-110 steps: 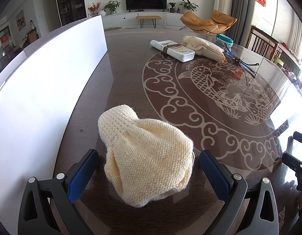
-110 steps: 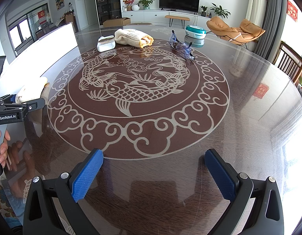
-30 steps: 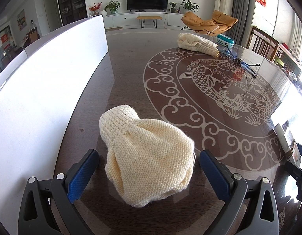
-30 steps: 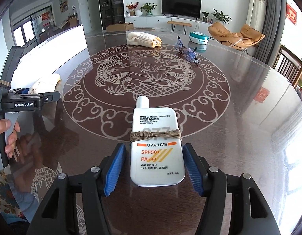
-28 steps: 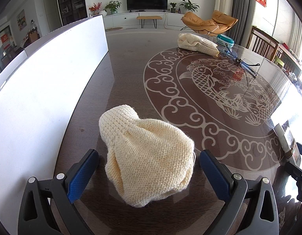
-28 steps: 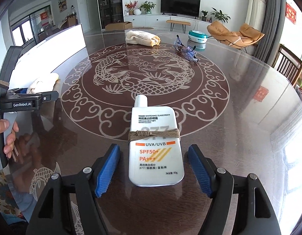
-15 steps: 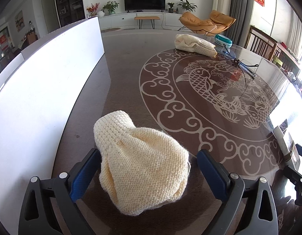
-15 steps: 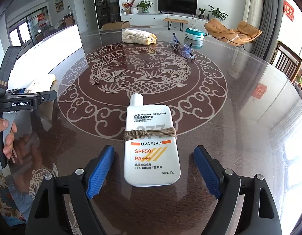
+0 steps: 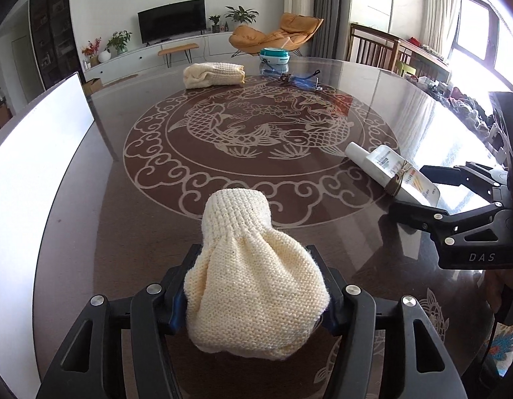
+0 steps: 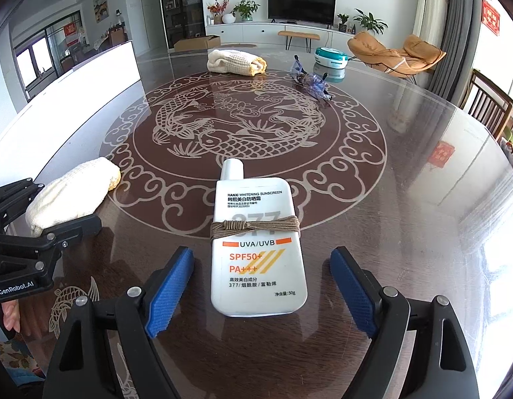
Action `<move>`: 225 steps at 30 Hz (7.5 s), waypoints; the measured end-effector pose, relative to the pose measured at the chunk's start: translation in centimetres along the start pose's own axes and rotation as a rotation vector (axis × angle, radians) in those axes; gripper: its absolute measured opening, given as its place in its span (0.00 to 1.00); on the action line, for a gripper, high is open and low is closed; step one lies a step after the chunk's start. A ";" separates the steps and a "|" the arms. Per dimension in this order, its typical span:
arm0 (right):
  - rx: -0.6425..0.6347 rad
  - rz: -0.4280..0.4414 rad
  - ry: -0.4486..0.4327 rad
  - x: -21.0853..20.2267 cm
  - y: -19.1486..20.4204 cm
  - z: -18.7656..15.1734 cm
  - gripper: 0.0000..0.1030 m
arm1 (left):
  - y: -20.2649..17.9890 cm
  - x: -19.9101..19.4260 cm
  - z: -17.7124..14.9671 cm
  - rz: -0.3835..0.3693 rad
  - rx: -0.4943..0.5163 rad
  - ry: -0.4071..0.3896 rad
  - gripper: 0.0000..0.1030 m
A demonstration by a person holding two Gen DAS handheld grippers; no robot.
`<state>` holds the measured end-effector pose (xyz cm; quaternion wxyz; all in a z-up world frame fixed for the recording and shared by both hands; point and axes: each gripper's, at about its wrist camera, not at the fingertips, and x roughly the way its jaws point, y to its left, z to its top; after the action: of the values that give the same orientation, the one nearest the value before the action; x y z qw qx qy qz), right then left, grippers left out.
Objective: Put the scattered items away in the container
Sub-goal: 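Lift the sunscreen bottle with the right gripper while the left holds the pouch, then carry the knitted pouch and sunscreen bottle over the white box with both grippers, then open both grippers to drop the pouch and bottle into the box, then move both grippers back over the table toward the eyeglasses and glove, then lower the right gripper onto the blue-framed eyeglasses and grasp them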
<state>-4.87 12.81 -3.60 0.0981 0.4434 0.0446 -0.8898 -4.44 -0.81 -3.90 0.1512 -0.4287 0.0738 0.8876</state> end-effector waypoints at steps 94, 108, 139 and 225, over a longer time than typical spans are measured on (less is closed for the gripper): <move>-0.489 0.526 0.230 -6.1 41.6 18.6 0.51 | 37.2 -18.0 -3.4 0.315 -0.435 0.160 0.41; -0.518 0.527 0.386 0.4 44.9 12.8 0.59 | 38.8 -14.1 -8.8 0.344 -0.503 0.283 0.54; 0.048 -0.046 0.029 1.5 -4.2 1.9 1.00 | 0.6 1.5 0.6 0.067 -0.068 0.184 1.00; -0.003 -0.002 0.013 17.1 -6.1 21.8 0.95 | -1.6 7.8 8.3 0.061 -0.074 0.053 1.00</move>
<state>-33.24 12.80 -4.12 0.0975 0.4491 0.0472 -0.8869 -14.64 4.44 -4.89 0.1059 -0.4547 0.0580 0.8824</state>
